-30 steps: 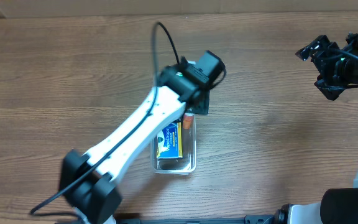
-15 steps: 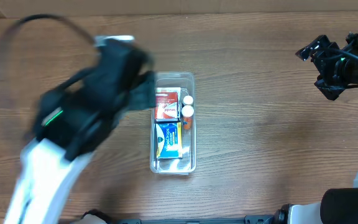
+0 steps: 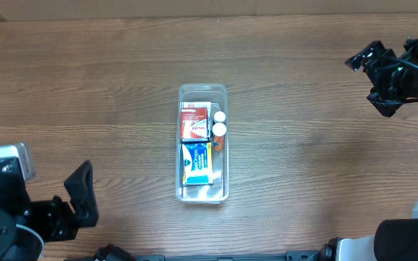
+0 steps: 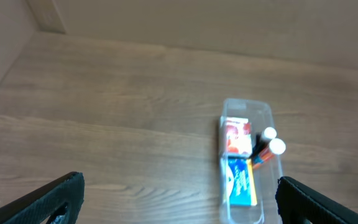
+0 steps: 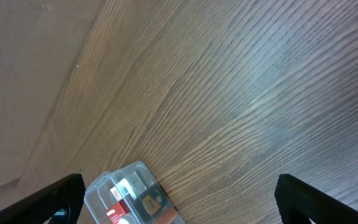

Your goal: Pack container

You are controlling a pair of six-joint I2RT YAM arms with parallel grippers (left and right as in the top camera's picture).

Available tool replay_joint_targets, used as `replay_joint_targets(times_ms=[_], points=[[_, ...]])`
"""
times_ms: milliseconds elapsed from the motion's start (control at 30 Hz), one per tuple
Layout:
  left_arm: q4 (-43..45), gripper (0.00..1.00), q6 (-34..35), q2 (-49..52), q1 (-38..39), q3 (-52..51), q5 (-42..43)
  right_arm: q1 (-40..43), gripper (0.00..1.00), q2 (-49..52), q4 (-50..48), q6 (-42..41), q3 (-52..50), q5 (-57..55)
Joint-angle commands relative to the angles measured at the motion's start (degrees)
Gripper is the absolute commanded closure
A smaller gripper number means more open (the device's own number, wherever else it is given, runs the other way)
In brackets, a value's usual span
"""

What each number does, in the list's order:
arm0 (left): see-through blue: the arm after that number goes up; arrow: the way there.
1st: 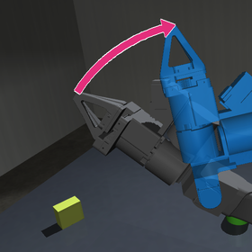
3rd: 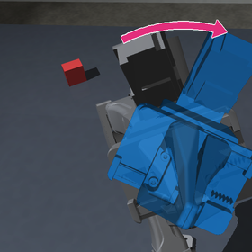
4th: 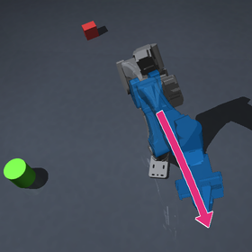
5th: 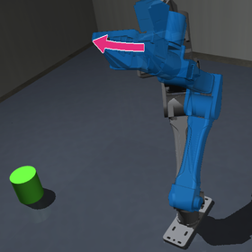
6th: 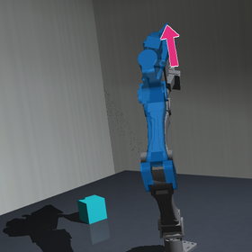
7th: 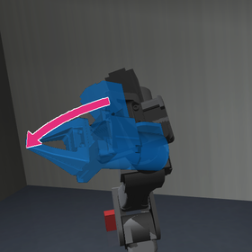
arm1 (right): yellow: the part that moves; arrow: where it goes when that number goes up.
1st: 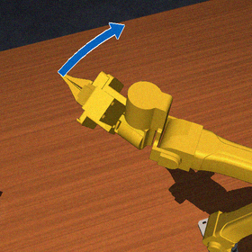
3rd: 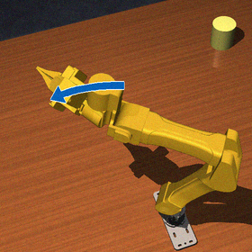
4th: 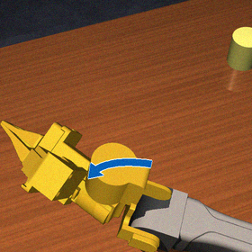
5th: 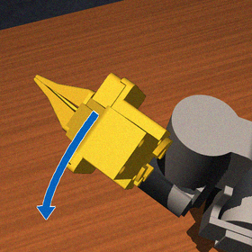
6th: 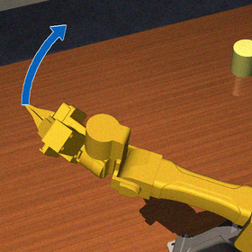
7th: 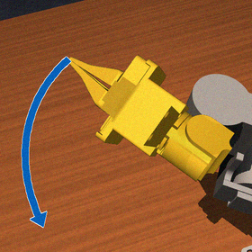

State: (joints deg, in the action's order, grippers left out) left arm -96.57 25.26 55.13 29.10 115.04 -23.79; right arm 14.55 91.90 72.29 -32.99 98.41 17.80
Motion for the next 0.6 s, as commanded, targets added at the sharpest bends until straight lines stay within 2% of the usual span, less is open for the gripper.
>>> replay_joint_targets(times_ms=[0,33,100,200,233,367,567], points=[[1.79,0.00,-1.07,-1.18,-0.13,-2.36,-4.00,0.00,0.00,-0.22,-0.15,-0.02,0.24,0.31],[3.82,0.00,-2.51,-1.42,-0.76,-4.42,-4.00,0.00,0.00,-0.22,-0.15,-0.02,0.24,0.31],[11.74,0.00,-11.67,-2.14,-4.50,-11.61,-0.33,0.00,0.00,-0.22,-0.15,-0.02,0.24,0.31],[24.98,0.00,-28.11,-3.93,-14.75,-22.60,14.97,0.00,0.00,-0.22,-0.15,-0.02,0.24,0.31],[28.15,0.00,-30.49,-4.70,-17.42,-25.62,19.02,0.00,0.00,-0.22,-0.15,-0.02,0.24,0.31],[41.55,0.00,-32.06,-10.73,-26.56,-43.10,30.67,0.00,0.00,-0.22,-0.15,-0.02,0.24,0.31],[59.84,0.00,-31.19,-22.34,-27.80,-71.56,37.83,0.00,0.00,-0.22,-0.15,-0.02,0.24,0.31]])
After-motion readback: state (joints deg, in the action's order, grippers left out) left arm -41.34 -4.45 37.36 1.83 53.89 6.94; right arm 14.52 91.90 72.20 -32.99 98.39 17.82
